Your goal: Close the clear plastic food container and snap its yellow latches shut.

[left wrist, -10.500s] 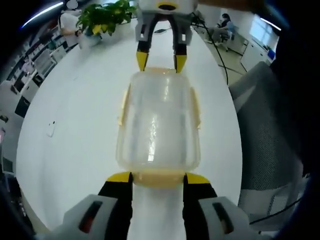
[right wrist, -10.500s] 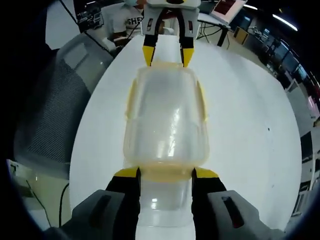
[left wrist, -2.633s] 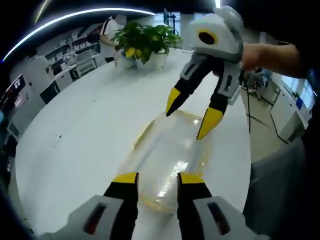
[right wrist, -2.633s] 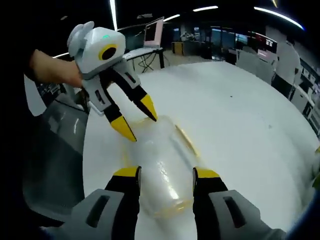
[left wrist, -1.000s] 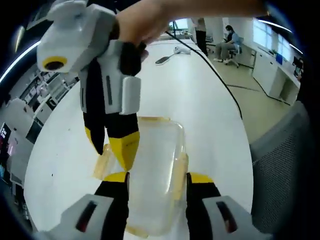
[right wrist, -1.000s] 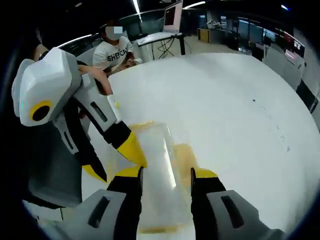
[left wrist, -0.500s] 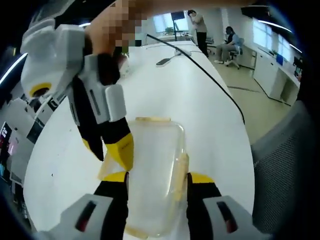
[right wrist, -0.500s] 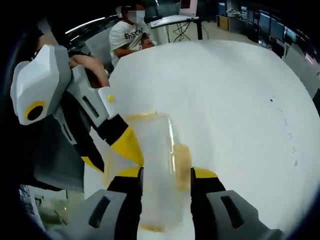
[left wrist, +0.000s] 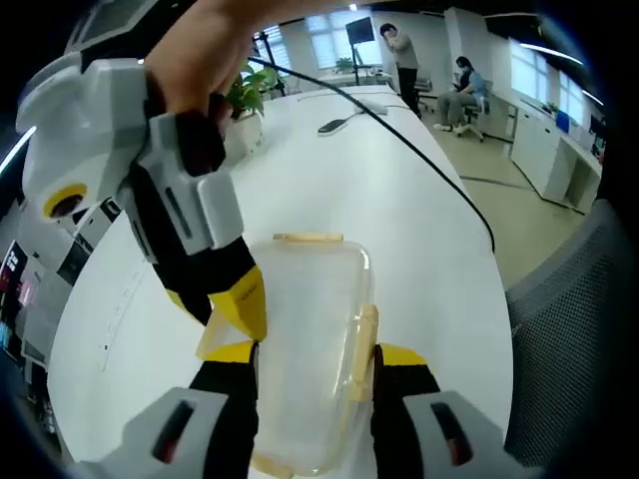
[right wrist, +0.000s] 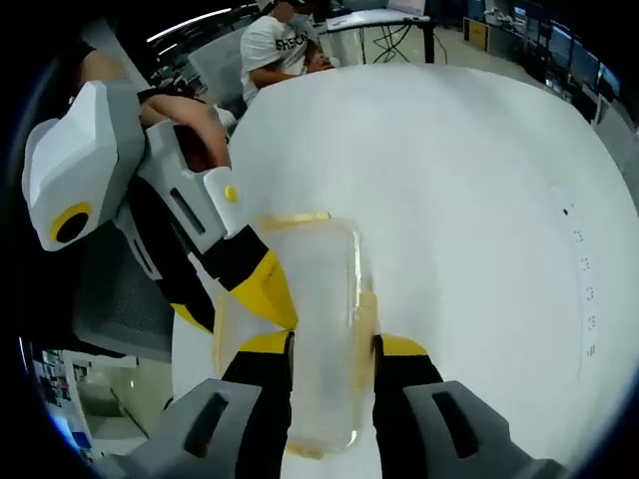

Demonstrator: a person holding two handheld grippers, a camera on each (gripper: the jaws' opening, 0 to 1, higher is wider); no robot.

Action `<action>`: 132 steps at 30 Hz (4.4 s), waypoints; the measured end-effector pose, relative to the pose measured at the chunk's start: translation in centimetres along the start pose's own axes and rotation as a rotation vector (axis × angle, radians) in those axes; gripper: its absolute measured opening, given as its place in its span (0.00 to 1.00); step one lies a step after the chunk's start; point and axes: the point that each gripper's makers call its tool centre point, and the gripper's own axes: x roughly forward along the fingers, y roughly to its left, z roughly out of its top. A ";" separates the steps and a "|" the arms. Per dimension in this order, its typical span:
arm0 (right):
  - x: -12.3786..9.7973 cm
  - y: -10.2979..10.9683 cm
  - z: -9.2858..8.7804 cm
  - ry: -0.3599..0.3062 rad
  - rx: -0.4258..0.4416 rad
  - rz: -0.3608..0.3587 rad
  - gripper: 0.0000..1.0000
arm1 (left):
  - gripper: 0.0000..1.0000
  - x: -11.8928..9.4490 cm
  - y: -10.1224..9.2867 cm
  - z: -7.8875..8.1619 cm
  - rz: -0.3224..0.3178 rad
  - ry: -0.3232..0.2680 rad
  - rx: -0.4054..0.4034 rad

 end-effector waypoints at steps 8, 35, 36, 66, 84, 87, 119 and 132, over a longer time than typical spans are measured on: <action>0.2 0.2 0.6 0.089 0.042 0.057 0.26 | 0.36 0.4 0.3 -0.8 0.012 0.033 0.008; -0.5 -0.6 -0.7 0.092 0.040 -0.034 0.29 | 0.38 -0.1 0.0 -0.2 0.013 0.003 0.015; -0.6 -0.7 -0.8 0.078 0.043 -0.043 0.29 | 0.38 -0.1 0.0 -0.2 0.010 0.003 0.018; -1.6 0.9 -0.9 -0.437 0.198 -0.446 0.26 | 0.37 -1.2 1.1 0.2 0.002 -0.142 -0.339; -3.8 3.7 -1.8 -0.715 0.365 -0.551 0.55 | 0.63 -3.0 1.4 0.0 0.073 -0.321 -0.394; -3.9 4.0 -2.2 -0.734 0.366 -0.553 0.56 | 0.68 -3.5 1.8 -0.4 0.100 -0.334 -0.417; -0.2 5.3 -6.9 -0.880 0.421 -0.663 0.82 | 0.97 -2.6 1.0 -5.2 0.237 -0.414 -0.560; 1.8 4.6 -7.7 -0.852 0.412 -0.664 0.70 | 0.83 -0.5 0.2 -5.9 0.248 -0.401 -0.571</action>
